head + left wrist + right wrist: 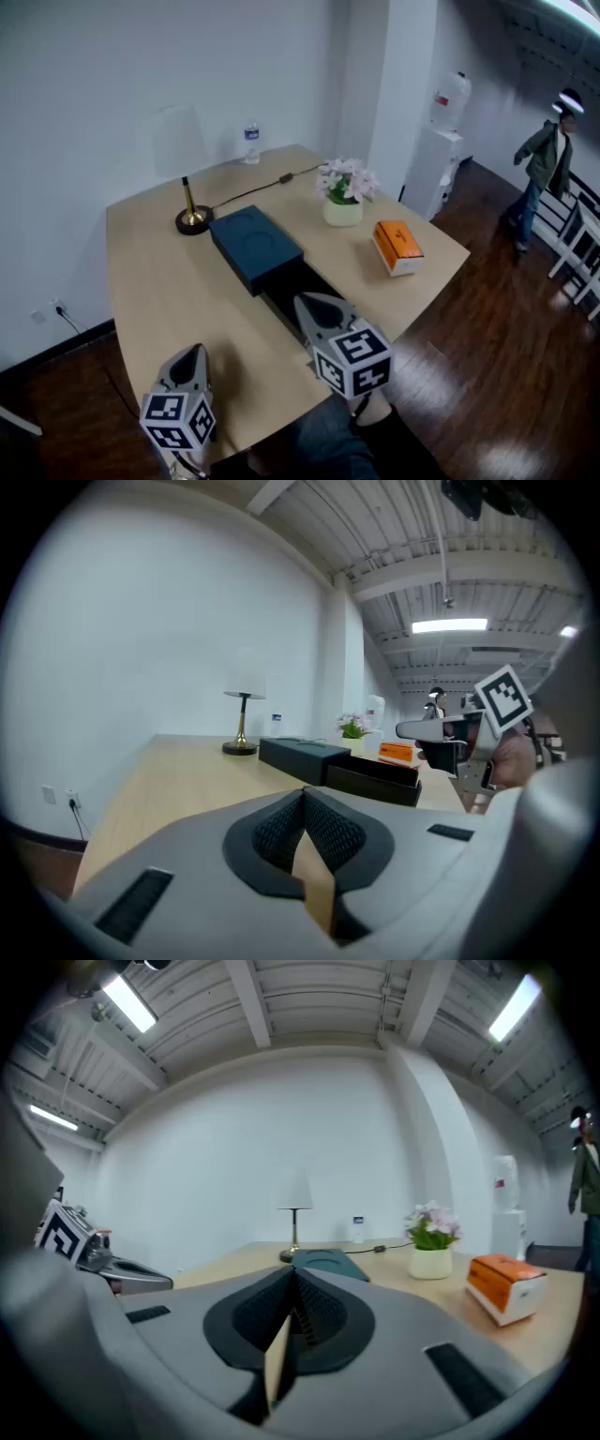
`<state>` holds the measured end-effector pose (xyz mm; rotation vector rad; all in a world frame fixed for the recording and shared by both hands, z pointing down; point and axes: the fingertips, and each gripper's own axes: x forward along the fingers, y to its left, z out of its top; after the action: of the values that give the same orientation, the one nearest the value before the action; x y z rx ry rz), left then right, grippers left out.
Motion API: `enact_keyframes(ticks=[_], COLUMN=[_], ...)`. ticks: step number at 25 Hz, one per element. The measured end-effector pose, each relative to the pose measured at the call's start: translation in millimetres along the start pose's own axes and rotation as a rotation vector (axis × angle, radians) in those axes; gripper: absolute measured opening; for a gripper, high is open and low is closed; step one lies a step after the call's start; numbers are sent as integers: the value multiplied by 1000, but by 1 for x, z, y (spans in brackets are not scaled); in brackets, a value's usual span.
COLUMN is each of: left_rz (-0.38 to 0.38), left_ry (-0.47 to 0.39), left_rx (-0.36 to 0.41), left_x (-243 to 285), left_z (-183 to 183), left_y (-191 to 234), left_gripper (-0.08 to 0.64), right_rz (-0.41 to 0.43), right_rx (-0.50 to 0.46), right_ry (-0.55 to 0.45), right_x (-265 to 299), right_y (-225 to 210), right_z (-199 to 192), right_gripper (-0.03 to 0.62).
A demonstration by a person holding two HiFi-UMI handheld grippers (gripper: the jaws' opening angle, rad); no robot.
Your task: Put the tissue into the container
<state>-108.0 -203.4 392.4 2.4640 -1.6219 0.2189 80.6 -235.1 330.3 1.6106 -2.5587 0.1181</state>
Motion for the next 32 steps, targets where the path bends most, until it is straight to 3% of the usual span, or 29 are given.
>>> enact_keyframes(ticks=[3, 4, 6, 9, 12, 18, 28, 30, 32], left_rz=[-32, -39, -48, -45, -39, -14, 0, -3, -5], left_ry=[15, 23, 38, 57, 70, 95, 118, 115, 111], left_rx=[22, 25, 29, 35, 49, 58, 28, 26, 24], left_x=[8, 10, 14, 18, 19, 19, 20, 18, 16], left_z=[0, -1, -5, -9, -10, -13, -22, -22, -21], left_y=[-22, -28, -35, -38, -35, -24, -18, -19, -19], left_gripper=[0, 0, 0, 0, 0, 0, 0, 0, 0], right_rz=[-115, -147, -218, -370, -479, -520, -434, -434, -449], right_rx=[-29, -37, -46, -41, -16, 26, -17, -17, -35], right_ry=[25, 39, 71, 127, 188, 307, 516, 517, 505], right_x=[-12, -14, -16, -18, -18, -6, 17, 19, 18], right_y=[-65, -87, -134, -211, -275, -346, -351, -349, -348], right_z=[0, -1, -2, -8, -22, -54, -76, -76, -74], right_gripper=[10, 55, 245, 438, 506, 534, 531, 449, 415])
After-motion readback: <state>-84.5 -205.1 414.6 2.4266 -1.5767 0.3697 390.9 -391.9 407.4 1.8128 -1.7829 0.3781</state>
